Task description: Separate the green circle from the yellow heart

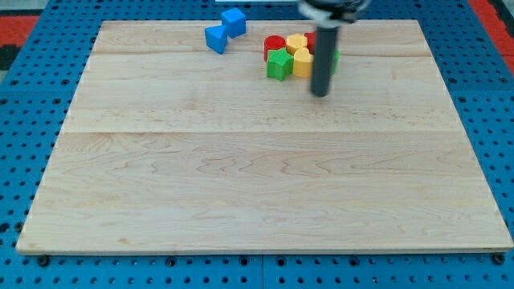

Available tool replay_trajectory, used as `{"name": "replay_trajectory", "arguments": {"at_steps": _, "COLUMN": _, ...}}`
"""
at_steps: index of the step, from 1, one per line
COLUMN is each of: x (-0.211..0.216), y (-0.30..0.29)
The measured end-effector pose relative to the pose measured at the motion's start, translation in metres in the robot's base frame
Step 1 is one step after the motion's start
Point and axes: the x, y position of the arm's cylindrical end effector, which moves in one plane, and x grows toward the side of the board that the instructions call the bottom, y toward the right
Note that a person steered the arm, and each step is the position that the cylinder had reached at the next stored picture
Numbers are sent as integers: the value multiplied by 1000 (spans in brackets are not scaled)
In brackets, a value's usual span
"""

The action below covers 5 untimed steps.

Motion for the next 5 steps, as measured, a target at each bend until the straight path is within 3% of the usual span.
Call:
{"name": "replay_trajectory", "arguments": {"at_steps": 1, "x": -61, "y": 53}}
{"name": "replay_trajectory", "arguments": {"at_steps": 2, "x": -72, "y": 11}}
{"name": "replay_trajectory", "arguments": {"at_steps": 4, "x": -23, "y": -67}}
{"name": "replay_trajectory", "arguments": {"at_steps": 5, "x": 26, "y": -70}}
